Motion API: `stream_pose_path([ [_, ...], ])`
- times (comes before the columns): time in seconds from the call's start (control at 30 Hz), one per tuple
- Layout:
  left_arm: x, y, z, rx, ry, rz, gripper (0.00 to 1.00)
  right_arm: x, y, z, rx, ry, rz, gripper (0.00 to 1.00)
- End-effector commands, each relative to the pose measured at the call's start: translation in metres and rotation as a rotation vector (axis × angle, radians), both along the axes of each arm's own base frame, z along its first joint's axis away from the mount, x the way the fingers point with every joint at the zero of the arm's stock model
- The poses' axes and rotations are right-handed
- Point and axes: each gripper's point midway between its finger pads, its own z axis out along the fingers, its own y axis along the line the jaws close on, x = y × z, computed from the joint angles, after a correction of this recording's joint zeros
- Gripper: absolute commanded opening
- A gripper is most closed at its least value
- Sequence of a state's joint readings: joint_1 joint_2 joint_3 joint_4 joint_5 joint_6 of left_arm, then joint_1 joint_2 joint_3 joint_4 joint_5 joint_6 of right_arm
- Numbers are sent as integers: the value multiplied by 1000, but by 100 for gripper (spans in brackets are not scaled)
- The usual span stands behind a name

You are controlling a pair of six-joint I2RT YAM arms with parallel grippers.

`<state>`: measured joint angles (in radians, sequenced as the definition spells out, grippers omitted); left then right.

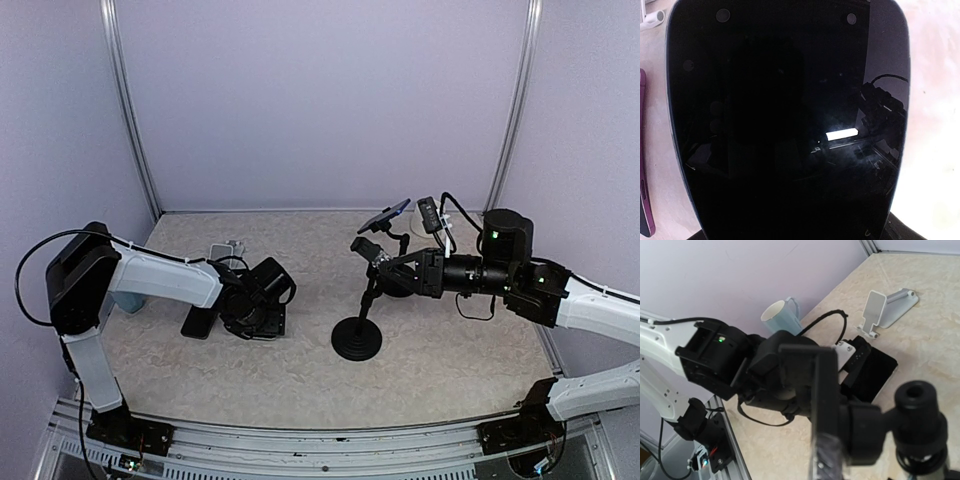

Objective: Remove the phone from the phone stand

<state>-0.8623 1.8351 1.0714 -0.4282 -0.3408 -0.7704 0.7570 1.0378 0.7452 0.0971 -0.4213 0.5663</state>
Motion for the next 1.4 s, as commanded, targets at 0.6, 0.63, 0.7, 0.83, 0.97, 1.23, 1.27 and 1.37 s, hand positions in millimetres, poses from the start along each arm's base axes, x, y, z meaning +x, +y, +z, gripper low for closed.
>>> stream_pose_path([
  [0.6,2,-2,6,-19,-35,11,60,12,-7,-5,-34,-17,-46,0],
  [0.63,2,-2,7,-20,-38,9,62,12,-7,-5,-34,-17,-46,0],
  [0.7,2,-2,8,-20,-41,6,66,12,-7,-4,-32,-19,-47,0],
  [0.83,3,-4,11,-25,-46,-3,74,12,-6,-4,-31,-19,-41,0],
  [0.97,2,-6,12,-42,-48,-10,77,12,-6,-4,-32,-16,-43,0],
  [1.23,1,-6,12,-44,-46,-16,91,12,-7,-4,-34,-17,-43,0],
  [1.27,1,-6,14,-45,-49,-17,92,11,-7,-4,-33,-17,-42,0],
  [1.37,3,-9,28,-70,-91,-26,98,12,-6,-4,-33,-17,-42,0],
])
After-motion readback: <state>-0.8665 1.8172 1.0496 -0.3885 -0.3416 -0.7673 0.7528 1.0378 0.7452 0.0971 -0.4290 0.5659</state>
